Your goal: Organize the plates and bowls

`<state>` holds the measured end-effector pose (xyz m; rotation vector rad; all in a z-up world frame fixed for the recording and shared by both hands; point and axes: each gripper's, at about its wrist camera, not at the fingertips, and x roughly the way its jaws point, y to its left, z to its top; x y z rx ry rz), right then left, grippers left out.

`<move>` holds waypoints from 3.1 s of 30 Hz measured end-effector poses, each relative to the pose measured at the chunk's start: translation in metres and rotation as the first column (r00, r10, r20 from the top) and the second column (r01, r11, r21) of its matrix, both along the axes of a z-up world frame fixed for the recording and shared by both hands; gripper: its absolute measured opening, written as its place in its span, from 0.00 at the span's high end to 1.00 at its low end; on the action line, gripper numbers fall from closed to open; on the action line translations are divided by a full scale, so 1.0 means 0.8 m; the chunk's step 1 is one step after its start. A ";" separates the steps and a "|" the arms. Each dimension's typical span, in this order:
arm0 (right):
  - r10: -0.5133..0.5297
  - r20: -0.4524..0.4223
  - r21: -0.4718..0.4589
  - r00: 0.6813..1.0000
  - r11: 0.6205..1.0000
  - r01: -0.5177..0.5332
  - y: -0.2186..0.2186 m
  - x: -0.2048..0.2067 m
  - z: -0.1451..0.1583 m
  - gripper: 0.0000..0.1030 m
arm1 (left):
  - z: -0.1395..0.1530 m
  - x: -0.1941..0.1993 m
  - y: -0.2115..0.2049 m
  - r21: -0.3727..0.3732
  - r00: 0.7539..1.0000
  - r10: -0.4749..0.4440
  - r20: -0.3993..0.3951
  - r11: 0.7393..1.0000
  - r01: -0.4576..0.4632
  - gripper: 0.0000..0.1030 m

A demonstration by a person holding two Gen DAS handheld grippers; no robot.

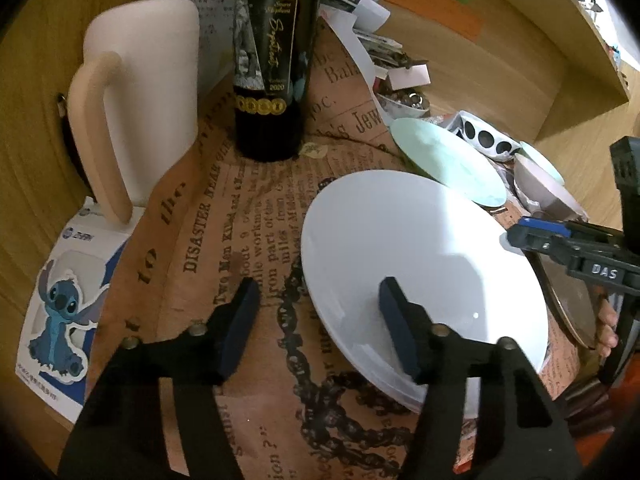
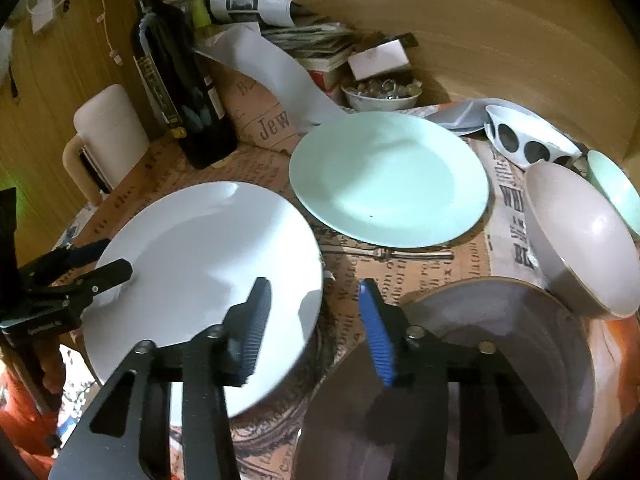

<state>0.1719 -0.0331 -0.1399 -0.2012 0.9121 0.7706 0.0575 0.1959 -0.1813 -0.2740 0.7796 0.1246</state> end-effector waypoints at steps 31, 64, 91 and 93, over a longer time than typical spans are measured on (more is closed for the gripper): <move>0.056 -0.108 -0.035 0.993 0.998 -0.060 0.031 0.003 -0.014 0.72 | 0.006 -0.005 0.025 -0.043 0.998 -0.060 -0.005 0.997 0.060 0.76; -0.015 0.000 0.123 1.000 0.992 0.015 -0.006 -0.023 0.022 0.73 | 0.040 -0.021 -0.007 -0.019 0.997 -0.007 0.074 1.000 0.009 0.75; -0.222 0.054 0.196 0.974 0.958 0.207 -0.149 -0.044 0.038 0.73 | 0.070 0.015 -0.129 0.032 0.969 -0.215 0.118 0.977 0.212 0.75; -0.233 0.052 0.195 0.971 0.956 0.219 -0.159 -0.046 0.036 0.73 | 0.068 0.018 -0.139 0.031 0.967 -0.227 0.113 0.974 0.225 0.75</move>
